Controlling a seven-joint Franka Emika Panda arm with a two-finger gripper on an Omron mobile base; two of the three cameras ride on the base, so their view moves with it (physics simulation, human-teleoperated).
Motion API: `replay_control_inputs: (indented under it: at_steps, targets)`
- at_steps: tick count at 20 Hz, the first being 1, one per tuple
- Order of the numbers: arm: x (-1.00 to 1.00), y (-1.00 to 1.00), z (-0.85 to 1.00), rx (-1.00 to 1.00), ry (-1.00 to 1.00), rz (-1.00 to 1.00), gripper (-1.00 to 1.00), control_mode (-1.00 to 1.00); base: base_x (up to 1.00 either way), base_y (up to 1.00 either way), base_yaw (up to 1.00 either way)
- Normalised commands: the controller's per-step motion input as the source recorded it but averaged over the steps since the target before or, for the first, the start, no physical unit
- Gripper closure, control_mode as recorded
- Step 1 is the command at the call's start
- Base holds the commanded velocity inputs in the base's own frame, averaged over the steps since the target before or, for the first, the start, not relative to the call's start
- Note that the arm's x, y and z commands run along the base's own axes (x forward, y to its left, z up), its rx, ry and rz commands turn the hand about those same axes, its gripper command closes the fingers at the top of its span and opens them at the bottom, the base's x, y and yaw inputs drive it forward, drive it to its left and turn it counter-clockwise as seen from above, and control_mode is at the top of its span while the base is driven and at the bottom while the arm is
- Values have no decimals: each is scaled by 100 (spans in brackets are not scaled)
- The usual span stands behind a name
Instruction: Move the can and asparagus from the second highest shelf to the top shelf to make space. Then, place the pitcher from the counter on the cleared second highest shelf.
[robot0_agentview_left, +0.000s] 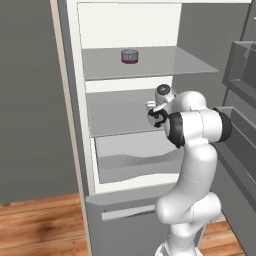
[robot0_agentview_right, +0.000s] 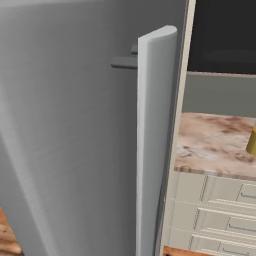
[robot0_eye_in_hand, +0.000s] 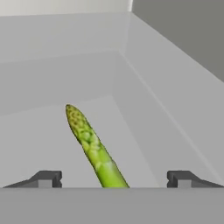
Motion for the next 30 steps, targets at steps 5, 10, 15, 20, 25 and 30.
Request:
replay_control_inputs:
  at_steps: [5,10,15,20,25,30]
  targets:
    - [0,-15,-65,0,0,0,100,-100,0,0,0]
    - [0,-3,-70,0,0,0,100,-100,0,0,0]
    - [-10,0,-53,0,0,0,100,-100,0,0,0]
    - [-29,7,-20,0,-1,0,100,-100,0,0,0]
    - [-62,34,0,0,0,3,100,-100,0,0,0]
    - [-77,42,3,0,0,4,100,-100,0,0,0]
